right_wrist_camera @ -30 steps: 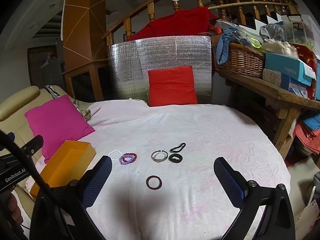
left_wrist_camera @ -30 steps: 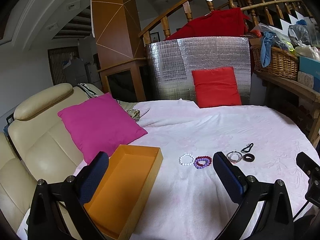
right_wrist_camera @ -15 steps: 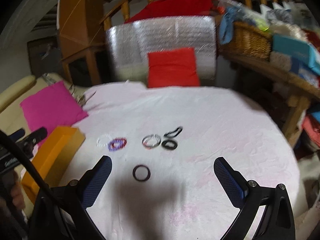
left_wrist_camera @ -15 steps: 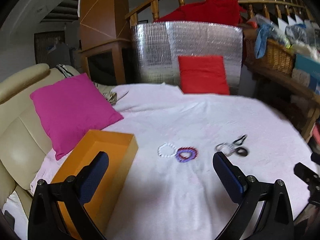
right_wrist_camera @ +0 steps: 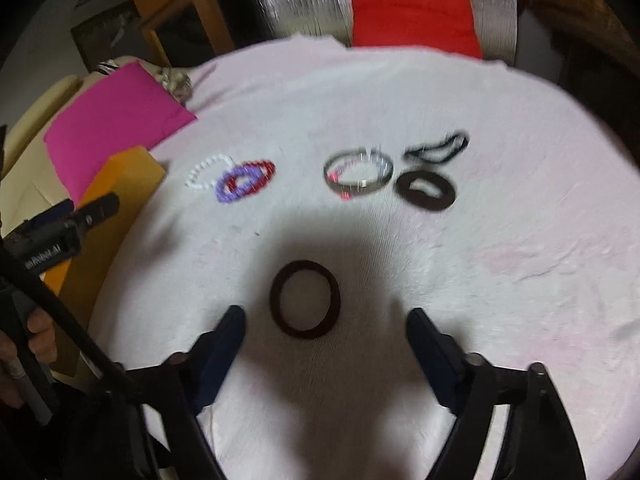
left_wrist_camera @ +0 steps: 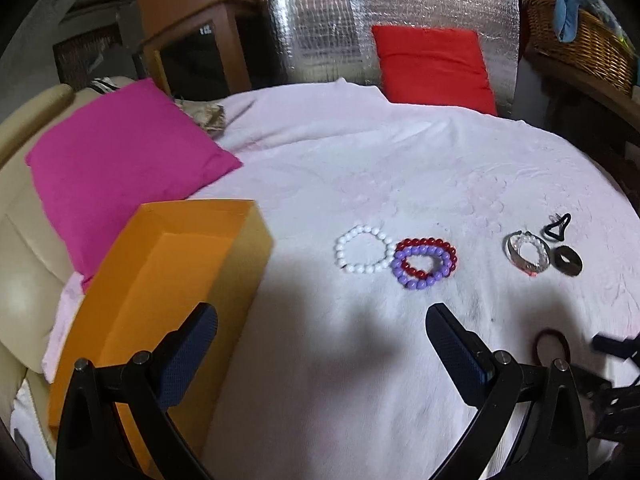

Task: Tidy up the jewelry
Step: 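Grasp the black hair tie with the right tool while the left tool grasps the purple bead bracelet, then lift the black hair tie with the right tool while the left tool lifts the purple bracelet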

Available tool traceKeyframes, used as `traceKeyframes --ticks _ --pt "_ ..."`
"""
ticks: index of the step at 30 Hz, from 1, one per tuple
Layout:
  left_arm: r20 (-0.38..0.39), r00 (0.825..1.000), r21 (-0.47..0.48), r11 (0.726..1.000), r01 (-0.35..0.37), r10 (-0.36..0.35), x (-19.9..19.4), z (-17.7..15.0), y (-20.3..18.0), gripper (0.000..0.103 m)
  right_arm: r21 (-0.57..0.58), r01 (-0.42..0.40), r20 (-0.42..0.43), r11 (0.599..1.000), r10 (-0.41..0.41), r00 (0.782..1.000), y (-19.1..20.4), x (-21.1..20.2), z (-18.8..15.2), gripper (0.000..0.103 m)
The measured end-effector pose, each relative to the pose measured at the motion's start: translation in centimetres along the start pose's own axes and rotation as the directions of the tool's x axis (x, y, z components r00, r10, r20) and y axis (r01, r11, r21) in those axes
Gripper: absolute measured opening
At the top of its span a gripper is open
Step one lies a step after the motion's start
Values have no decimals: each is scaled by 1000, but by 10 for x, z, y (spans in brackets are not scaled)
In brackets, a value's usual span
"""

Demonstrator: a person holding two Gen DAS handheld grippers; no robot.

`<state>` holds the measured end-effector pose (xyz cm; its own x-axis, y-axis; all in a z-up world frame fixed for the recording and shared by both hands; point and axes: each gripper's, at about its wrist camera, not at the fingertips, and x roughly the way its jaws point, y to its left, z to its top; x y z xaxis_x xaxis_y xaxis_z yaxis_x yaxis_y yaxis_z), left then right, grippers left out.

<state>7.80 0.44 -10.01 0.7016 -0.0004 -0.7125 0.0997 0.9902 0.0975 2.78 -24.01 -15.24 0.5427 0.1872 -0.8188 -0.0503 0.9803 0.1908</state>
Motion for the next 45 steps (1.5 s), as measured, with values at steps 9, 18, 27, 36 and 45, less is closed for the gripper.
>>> traceKeyframes --ticks 9,18,27,36,45 --pt "-135 974 -14 983 183 -183 60 10 -29 79 -28 67 29 997 -66 997 2 25 0 34" --pt "-199 936 -57 957 286 -291 101 21 -38 30 60 9 51 998 -12 999 -16 14 5 14" --pt "-198 888 -91 910 404 -414 112 21 -38 4 74 -30 85 997 24 996 -8 9 8 13" --pt "-146 911 -25 922 387 -386 93 24 -36 3 143 -38 98 989 24 995 -23 4 13 15" --pt "-151 928 -28 940 341 -341 111 32 -38 3 154 -47 98 987 32 995 -25 0 10 40"
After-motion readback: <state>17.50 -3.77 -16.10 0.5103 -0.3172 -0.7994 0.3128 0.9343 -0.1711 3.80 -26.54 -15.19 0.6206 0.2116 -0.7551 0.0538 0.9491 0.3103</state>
